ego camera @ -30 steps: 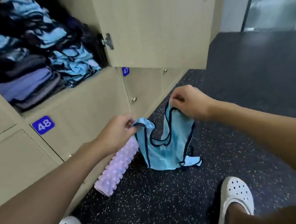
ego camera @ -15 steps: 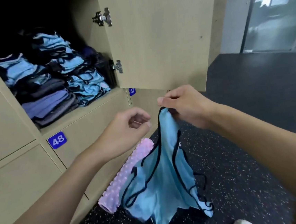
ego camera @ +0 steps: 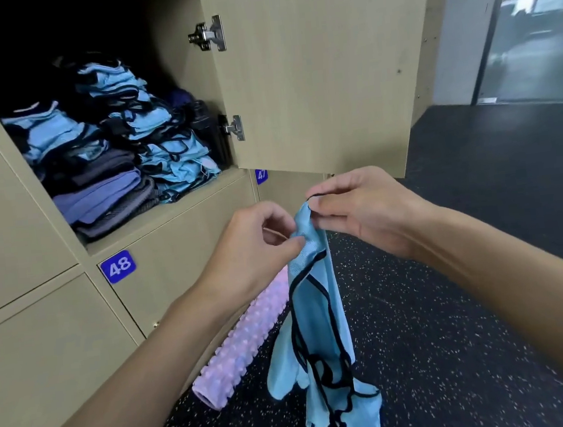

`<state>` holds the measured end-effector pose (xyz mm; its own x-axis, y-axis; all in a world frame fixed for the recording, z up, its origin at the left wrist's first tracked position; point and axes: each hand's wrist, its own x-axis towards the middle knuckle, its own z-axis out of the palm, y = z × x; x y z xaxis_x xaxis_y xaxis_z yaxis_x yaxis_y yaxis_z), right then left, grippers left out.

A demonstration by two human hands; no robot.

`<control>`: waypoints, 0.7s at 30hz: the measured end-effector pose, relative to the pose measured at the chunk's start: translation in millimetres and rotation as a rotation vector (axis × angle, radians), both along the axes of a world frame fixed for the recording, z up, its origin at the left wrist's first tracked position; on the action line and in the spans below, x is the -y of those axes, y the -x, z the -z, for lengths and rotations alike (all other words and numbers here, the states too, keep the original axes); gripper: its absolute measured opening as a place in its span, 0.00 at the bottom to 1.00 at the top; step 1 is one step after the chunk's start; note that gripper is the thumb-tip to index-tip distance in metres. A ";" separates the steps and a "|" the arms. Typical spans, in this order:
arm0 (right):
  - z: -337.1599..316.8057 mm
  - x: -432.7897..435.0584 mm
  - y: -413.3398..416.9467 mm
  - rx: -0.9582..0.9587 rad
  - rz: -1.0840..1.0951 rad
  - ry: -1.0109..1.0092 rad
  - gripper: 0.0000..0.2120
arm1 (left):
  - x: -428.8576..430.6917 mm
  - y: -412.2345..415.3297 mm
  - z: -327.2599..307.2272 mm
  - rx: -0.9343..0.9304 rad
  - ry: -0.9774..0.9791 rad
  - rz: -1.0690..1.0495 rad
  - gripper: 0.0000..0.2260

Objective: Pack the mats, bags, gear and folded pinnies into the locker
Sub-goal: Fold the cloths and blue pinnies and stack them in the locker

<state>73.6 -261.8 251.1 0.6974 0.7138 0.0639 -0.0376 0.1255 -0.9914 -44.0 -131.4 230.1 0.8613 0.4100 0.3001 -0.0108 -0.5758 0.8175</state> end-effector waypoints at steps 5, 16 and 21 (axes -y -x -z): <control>-3.3 6.2 5.3 0.124 -0.041 0.054 0.05 | 1.9 -4.2 -3.9 0.090 0.114 0.054 0.07; 0.4 11.8 13.5 0.269 0.017 0.160 0.07 | 2.3 -9.6 -3.4 0.016 0.276 0.144 0.06; 4.5 9.4 15.6 0.351 0.039 0.177 0.10 | 5.4 -9.1 -3.5 0.047 0.270 0.153 0.06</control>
<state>58.0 -271.2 246.6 0.6817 0.7089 0.1812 0.3087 -0.0542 -0.9496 -34.9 -136.8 233.6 0.9067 0.3471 0.2395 -0.1224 -0.3270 0.9371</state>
